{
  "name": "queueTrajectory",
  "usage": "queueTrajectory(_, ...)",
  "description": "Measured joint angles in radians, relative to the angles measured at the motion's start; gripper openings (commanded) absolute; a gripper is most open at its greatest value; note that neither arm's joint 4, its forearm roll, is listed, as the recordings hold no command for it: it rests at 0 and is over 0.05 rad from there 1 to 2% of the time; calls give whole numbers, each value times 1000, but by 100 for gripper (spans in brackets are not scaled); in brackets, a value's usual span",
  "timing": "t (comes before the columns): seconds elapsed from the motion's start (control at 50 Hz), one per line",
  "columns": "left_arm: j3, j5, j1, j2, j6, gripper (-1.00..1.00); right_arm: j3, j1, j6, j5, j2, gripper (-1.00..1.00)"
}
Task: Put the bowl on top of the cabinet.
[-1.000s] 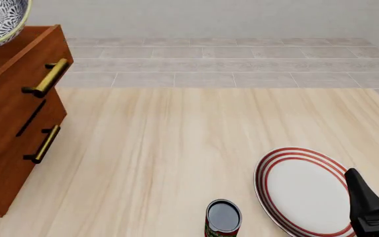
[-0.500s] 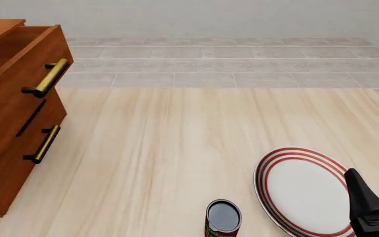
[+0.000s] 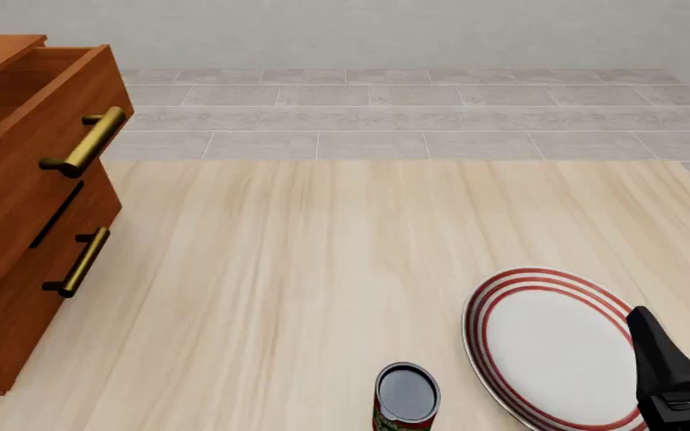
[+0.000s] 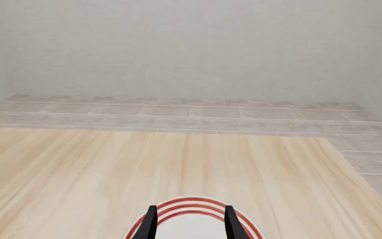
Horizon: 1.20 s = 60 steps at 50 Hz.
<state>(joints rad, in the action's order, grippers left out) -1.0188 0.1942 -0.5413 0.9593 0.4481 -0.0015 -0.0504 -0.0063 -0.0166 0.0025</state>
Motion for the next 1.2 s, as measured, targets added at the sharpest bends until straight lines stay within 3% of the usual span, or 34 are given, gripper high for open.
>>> queueTrajectory(1.2,46,-71,-145,71,66,-100,0,5,0,0,0,100)
